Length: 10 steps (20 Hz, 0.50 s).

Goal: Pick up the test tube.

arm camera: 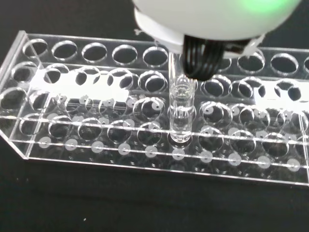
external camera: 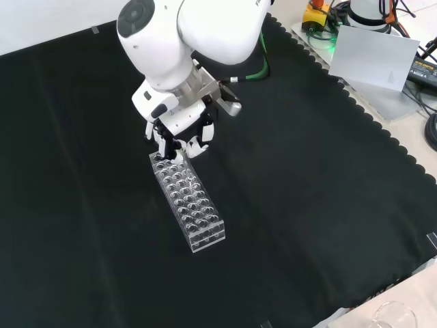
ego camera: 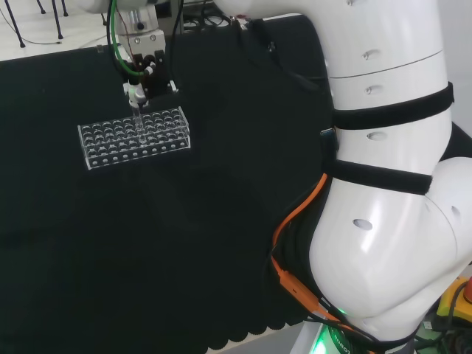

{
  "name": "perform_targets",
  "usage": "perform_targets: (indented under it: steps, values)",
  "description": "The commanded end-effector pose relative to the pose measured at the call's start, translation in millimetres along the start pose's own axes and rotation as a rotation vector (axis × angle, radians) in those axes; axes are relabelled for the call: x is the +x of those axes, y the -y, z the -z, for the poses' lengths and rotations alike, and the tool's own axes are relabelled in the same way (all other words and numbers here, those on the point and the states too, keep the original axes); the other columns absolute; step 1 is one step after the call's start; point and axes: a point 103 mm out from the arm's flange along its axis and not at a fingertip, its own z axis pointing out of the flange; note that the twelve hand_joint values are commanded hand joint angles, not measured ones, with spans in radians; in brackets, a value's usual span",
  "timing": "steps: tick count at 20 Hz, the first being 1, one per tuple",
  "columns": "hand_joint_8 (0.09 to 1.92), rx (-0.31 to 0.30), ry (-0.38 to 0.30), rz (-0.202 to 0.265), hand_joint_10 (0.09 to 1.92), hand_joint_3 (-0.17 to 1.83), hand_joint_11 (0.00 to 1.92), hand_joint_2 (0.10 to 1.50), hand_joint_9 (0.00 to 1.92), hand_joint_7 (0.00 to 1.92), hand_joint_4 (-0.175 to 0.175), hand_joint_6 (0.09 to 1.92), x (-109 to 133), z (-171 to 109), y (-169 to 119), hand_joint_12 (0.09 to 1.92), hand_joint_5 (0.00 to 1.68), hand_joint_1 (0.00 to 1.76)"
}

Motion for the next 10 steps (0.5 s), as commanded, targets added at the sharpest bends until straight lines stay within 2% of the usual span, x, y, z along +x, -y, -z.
perform_targets:
  steps: [1, 10]
  values:
    - [0.89, -0.024, -0.004, 0.017, 0.77, 0.88, 0.89, 0.53, 1.20, 1.34, -0.175, 0.84, -6.0, 19.9, 3.3, 1.21, 1.21, 1.43]
    - [0.88, -0.052, -0.022, 0.027, 0.77, 0.89, 0.89, 0.53, 1.20, 1.35, -0.175, 0.83, -18.4, 47.7, 13.0, 1.21, 1.21, 1.43]
